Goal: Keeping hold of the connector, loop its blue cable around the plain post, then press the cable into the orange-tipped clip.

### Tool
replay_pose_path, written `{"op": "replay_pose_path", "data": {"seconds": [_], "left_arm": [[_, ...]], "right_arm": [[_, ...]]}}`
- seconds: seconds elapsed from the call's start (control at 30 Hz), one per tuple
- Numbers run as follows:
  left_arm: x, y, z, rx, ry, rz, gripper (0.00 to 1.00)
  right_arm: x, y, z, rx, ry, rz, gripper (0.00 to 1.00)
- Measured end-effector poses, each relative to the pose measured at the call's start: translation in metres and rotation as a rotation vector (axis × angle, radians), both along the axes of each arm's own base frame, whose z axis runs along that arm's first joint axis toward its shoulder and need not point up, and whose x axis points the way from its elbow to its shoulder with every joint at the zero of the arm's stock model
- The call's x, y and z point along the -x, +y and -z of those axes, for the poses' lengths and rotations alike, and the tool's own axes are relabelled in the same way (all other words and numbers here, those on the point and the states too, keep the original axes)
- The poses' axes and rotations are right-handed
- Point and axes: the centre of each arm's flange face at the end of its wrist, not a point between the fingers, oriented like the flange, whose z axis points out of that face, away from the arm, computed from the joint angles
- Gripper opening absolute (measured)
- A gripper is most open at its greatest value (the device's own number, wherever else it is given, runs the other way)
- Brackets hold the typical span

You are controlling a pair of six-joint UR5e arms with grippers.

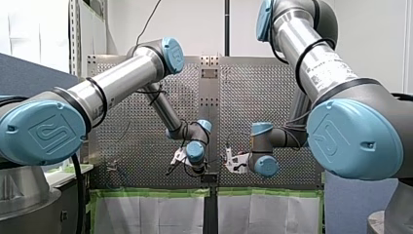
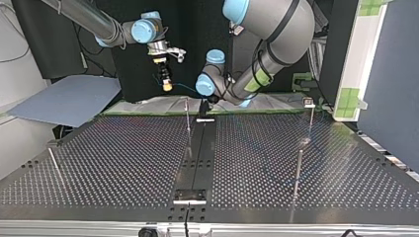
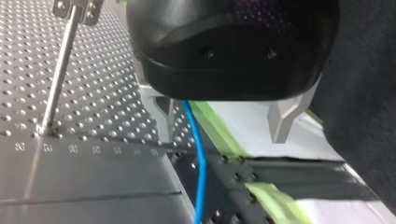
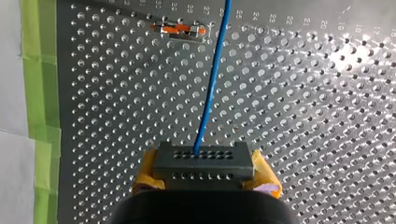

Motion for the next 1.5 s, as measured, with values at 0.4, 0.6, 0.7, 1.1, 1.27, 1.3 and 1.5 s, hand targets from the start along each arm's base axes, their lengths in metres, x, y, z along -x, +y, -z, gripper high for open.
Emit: {"op": "replay_pose_path", "data": {"seconds": [0.4, 0.6, 0.7, 1.1, 1.27, 1.3, 1.5], "left_arm": [[-0.002, 0.002, 0.008, 0.161, 0.004, 0.003, 1.0], [0.001, 0.017, 0.02, 0.231, 0.017, -0.01, 1.0], [0.006, 0.024, 0.028, 0.27, 0.029, -0.014, 1.0], [0.017, 0.038, 0.034, 0.412, 0.019, -0.037, 1.0], [0.013, 0.037, 0.032, 0.483, -0.006, -0.043, 1.0], [0.012, 0.036, 0.031, 0.496, -0.013, -0.046, 1.0], [0.004, 0.035, 0.028, 0.573, -0.052, -0.062, 1.0]], "right_arm": [[0.0, -0.007, -0.002, -0.019, 0.013, -0.002, 0.0], [0.001, -0.01, -0.001, -0.038, 0.023, -0.004, 0.0], [0.002, -0.01, -0.001, -0.047, 0.027, -0.008, 0.0], [0.002, -0.008, 0.001, -0.077, 0.022, -0.041, 0.0], [0.001, -0.007, 0.002, -0.085, 0.015, -0.052, 0.0], [0.001, -0.007, 0.002, -0.086, 0.015, -0.053, 0.0], [0.001, -0.006, 0.003, -0.093, 0.015, -0.055, 0.0]]}}
